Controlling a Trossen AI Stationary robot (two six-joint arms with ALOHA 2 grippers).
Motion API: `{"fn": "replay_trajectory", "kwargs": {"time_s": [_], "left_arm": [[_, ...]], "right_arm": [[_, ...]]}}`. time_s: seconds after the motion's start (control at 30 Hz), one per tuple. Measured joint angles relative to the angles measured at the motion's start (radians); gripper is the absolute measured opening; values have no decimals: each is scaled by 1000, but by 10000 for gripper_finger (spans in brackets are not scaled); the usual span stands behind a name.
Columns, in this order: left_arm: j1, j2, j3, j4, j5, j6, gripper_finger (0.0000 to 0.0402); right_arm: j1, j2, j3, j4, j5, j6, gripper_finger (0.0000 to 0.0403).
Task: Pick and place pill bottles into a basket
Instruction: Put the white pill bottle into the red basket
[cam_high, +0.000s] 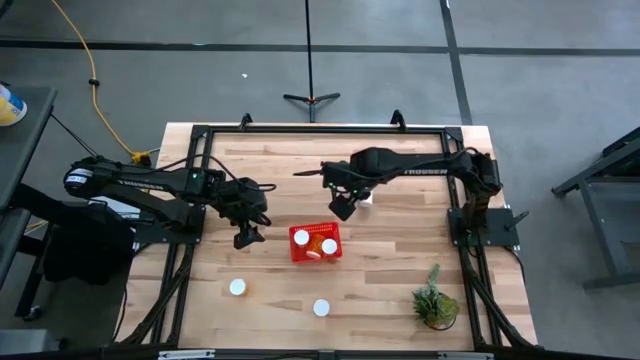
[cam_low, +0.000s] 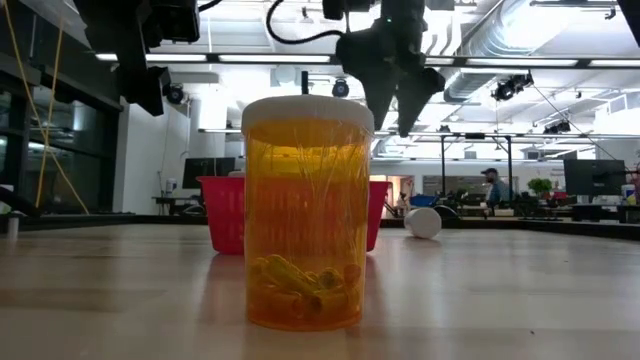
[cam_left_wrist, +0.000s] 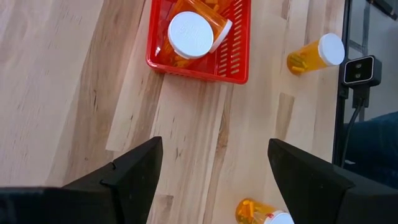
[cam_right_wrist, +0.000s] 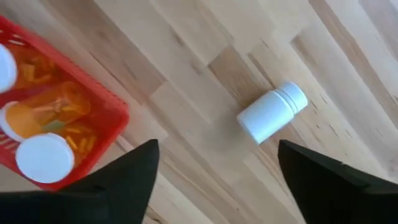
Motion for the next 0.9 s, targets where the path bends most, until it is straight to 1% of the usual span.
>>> {"fn": "replay_trajectory", "kwargs": {"time_s": [0.07, 0.17, 0.27, 0.43, 0.5, 0.63, 0.77, 0.87, 0.9], "left_arm": [[0, 0, 0, 1, 0, 0, 325], [0, 0, 0, 2, 0, 0, 325], [0, 0, 0, 2, 0, 3, 325], [0, 0, 0, 2, 0, 6, 325], [0, 0, 0, 2, 0, 9, 325], [0, 0, 0, 2, -1, 23, 325], [0, 0, 0, 2, 0, 23, 325], [0, 0, 0, 2, -1, 23, 325], [0, 0, 0, 0, -1, 23, 325]], "right_arm": [[-11, 0, 0, -15, 1, 0, 332], [-34, 0, 0, -41, -2, 7, 349], [-62, 0, -20, -75, -1, 12, 355], [-115, 1, -110, -101, -30, 63, 356], [-130, 1, -150, -70, -49, 81, 356], [-155, 1, -213, 70, -159, 126, 356], [-174, 1, -239, 178, -162, 205, 356], [-196, 1, -238, 194, -122, 296, 356], [-206, 1, -238, 191, -127, 312, 356]]}}
